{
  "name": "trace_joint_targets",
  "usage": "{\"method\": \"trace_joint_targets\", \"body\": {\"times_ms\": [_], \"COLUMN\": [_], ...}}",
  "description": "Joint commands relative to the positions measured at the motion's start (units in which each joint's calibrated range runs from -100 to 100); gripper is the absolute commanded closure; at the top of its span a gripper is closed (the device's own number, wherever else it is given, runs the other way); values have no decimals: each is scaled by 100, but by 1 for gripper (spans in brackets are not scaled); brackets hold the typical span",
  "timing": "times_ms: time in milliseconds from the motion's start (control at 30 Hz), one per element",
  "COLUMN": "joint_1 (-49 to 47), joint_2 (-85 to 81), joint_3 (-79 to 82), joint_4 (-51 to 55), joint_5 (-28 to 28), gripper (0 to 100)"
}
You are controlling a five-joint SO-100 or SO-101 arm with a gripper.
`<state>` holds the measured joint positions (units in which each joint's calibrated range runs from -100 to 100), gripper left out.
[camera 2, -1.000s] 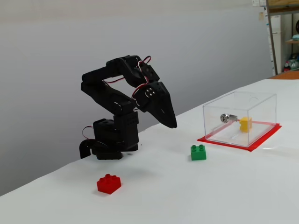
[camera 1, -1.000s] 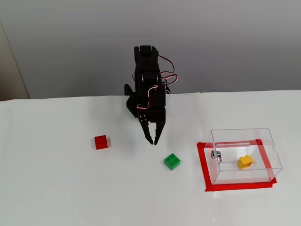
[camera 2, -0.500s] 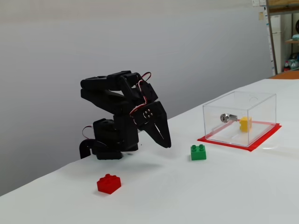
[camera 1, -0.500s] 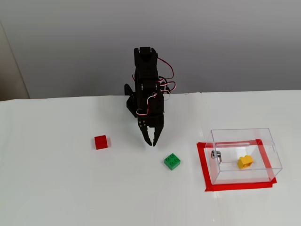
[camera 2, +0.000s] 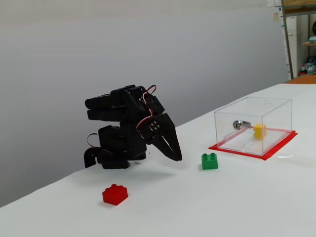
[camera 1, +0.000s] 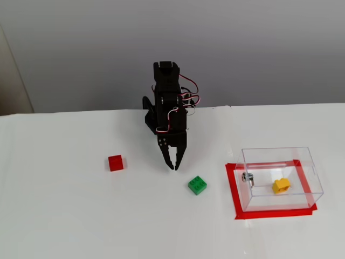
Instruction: Pick the yellow lego brick and place it into the transparent box
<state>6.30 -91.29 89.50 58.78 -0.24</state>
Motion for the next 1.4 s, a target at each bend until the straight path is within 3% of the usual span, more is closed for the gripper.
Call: {"method": "trace_joint_targets", "body": {"times_ms": [0, 1367], "joint_1": [39, 39], "joint_2": [-430, -761], "joint_3": [146, 562], "joint_4": [22, 379], "joint_5": [19, 19], "gripper": [99, 99]}}
